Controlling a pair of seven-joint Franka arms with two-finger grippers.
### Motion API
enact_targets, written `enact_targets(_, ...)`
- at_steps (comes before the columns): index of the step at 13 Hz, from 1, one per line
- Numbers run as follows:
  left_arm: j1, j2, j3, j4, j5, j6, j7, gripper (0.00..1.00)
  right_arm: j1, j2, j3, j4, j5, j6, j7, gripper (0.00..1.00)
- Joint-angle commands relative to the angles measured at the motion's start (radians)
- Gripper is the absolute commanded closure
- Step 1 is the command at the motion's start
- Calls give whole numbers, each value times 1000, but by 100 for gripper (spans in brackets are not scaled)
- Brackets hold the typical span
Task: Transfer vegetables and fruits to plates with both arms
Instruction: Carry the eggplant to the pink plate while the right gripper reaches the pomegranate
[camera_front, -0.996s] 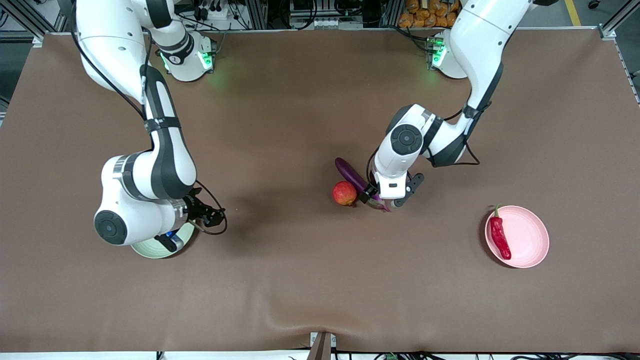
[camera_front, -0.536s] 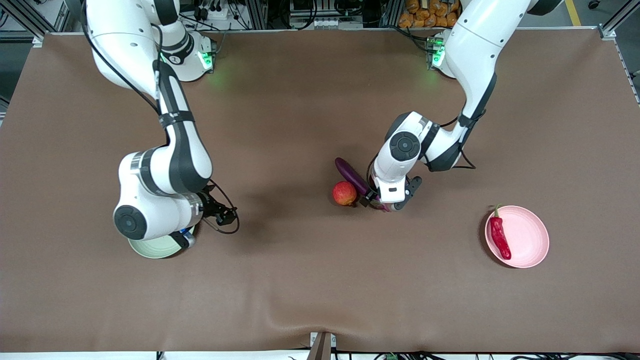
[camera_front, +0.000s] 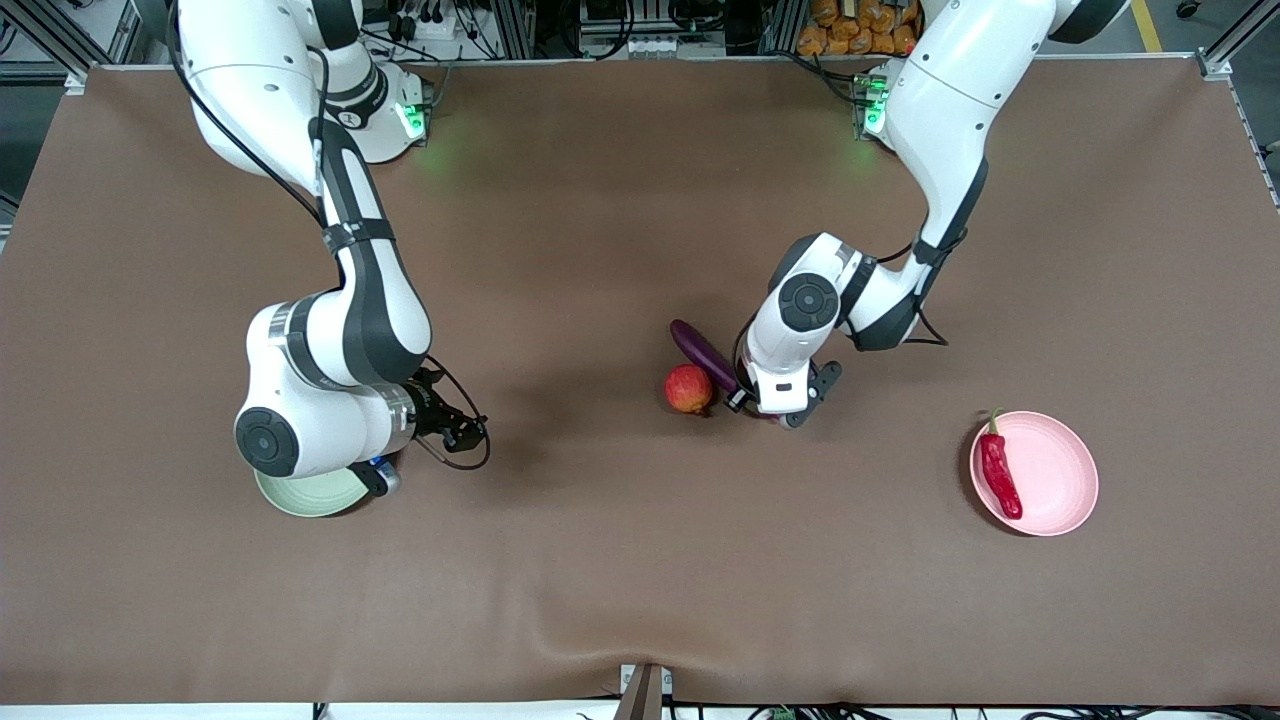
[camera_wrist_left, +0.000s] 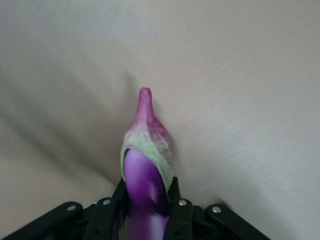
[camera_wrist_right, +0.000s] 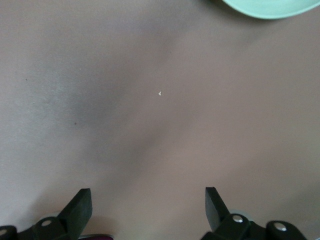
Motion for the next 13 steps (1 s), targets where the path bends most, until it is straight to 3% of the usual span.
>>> enact_targets(1,4,-124,62,6,-11,-164,182,100,43,-1,-4,-5,46,37,86,0)
enact_targets(3,19,-182,119,9,-14,-250,339,100,85,3,-4,-8,70,101,168,0)
enact_targets(6,152,-201,133,46,-14,-327,629,100,169,34,-4,-12,123,219,332,0)
enact_targets(13,399,-103,133,162,-11,-336,1134,100,301,111,63,-12,126,531,591,0)
